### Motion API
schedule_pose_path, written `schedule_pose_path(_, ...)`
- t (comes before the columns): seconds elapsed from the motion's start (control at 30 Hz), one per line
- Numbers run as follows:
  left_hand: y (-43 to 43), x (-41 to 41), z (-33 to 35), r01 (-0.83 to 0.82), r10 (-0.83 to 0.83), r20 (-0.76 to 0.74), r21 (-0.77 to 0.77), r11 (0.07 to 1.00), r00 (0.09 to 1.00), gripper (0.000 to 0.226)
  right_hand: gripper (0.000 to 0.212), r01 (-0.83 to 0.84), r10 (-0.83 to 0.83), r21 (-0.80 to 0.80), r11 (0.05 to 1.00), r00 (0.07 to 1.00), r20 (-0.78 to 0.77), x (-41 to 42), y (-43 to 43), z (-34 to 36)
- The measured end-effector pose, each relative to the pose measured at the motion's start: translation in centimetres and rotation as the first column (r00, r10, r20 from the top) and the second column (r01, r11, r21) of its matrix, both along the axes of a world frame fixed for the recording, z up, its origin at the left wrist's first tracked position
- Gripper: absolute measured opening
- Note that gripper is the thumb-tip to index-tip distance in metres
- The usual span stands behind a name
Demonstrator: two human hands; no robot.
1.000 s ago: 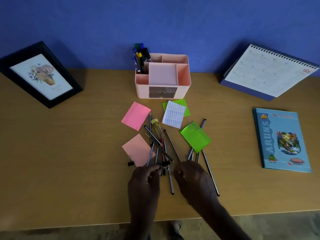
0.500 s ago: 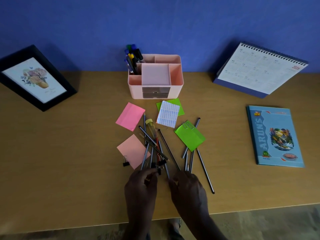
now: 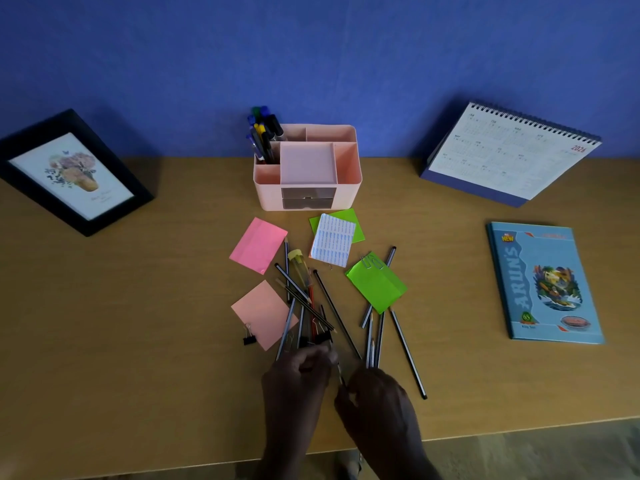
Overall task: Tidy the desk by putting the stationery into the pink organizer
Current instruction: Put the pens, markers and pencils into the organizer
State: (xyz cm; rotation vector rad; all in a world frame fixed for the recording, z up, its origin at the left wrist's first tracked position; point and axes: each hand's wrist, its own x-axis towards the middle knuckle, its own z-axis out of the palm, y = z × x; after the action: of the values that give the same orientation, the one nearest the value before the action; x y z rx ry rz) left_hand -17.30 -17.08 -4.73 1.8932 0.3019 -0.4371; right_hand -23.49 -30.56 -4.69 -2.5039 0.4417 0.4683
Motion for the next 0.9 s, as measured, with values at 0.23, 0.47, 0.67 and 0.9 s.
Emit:
schedule_pose_path(0.23, -1.5, -0.1, 0.7, -0.01, -0.02, -0.164, -0.178, 0.984, 0.986, 0.014, 0.034, -0.005, -0.001, 0.08, 0.997, 0.997, 0.08, -3.2, -2.0, 0.8)
schedule_pose_path(0.47, -2.1, 0.5, 3.2, -0.025, -0.006, -0.117, -0.261, 0.965, 0.993, 0.011, 0.013, -0.032, -0.031, 0.231, 0.972, 0.964, 0.264, -3.1, -2.9, 2.9)
schedule_pose_path(0.67, -3.2, 4.2, 6.9, 0.085, -0.038, 0.209, -0.222, 0.971, 0.977, 0.021, 0.028, 0.161, -0.368, 0.431, 0.888, 0.81, 0.457, 4.1, -3.9, 8.5)
schedule_pose_path(0.9, -5.1, 9.4, 8.5, 0.139, -0.023, 0.509, -0.191, 0.972, 0.86, 0.017, 0.018, 0.065, -0.372, 0.501, 0.863, 0.753, 0.544, 13.0, -5.1, 12.4)
